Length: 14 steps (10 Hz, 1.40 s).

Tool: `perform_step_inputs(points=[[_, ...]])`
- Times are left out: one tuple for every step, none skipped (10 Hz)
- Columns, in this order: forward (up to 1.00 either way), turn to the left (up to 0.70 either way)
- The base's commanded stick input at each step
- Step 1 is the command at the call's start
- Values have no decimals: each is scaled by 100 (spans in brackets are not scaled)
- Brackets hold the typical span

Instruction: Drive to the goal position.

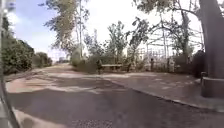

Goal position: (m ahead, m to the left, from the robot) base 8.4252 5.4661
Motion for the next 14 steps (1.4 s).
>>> perform_step_inputs(points=[[70,0],[70,0],[70,0],[70,0],[70,0],[70,0],[70,0],[70,0],[70,0],[70,0],[70,0],[70,7],[70,8],[70,15]])
